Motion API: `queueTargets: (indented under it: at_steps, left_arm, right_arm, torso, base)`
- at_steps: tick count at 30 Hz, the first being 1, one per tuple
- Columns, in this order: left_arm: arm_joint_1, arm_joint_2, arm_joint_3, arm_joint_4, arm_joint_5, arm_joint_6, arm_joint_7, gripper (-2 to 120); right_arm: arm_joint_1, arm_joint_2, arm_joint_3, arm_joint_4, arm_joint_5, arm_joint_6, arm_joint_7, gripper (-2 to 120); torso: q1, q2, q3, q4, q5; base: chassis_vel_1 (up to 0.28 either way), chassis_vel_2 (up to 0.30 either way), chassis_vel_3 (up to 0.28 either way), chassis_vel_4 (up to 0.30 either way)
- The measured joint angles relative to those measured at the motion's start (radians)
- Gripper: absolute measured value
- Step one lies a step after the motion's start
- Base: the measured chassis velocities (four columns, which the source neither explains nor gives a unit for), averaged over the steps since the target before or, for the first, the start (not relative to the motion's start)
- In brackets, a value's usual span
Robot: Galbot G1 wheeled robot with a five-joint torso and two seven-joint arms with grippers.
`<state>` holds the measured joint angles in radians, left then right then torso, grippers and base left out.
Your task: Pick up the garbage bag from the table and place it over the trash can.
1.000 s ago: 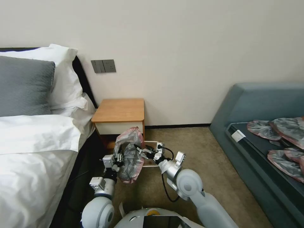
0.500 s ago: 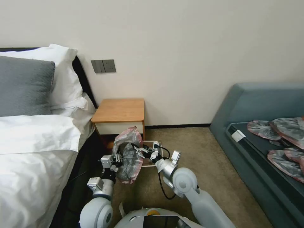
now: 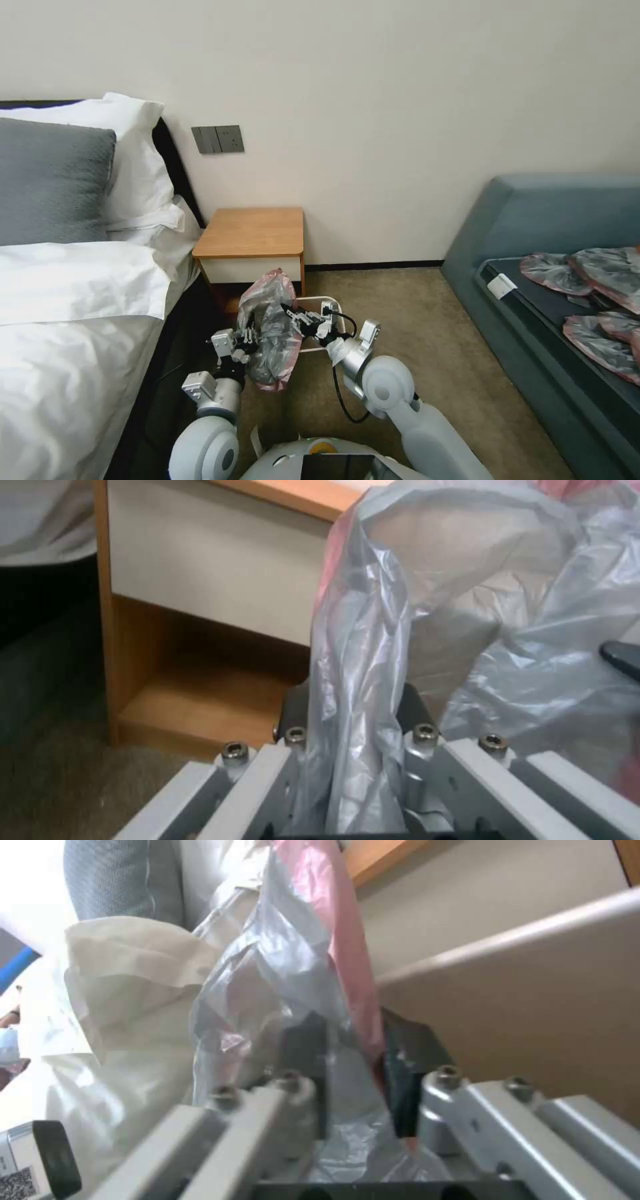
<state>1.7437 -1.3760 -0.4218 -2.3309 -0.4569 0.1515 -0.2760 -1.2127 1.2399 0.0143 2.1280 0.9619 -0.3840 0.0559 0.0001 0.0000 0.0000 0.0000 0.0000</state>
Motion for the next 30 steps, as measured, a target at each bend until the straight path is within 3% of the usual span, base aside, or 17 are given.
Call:
queueTargets:
  at_steps: [5,18,30]
  left_arm:
    - [-0.003,0.003,-0.001,-0.002,-0.019,0.008,-0.015,9]
    - [-0.008,0.009,-0.012,0.021,-0.032,0.012,-0.024,9]
    - [-0.012,0.004,-0.028,0.039,-0.05,-0.01,0.001,9]
  right_arm:
    - [-0.012,0.001,0.005,0.015,-0.004,0.003,-0.004,0]
    - [-0.014,-0.004,0.051,0.066,0.009,0.006,-0.005,0]
    - [0.053,-0.024,0.109,0.04,0.049,0.002,0.008,0]
  torso:
    - [0.0,0.0,0.0,0.0,0.0]
    - [0.0,0.0,0.0,0.0,0.0]
    - [0.0,0.0,0.0,0.0,0.0]
  base:
    - [0.0,0.0,0.0,0.0]
    - [0.0,0.0,0.0,0.0]
    - [0.0,0.0,0.0,0.0]
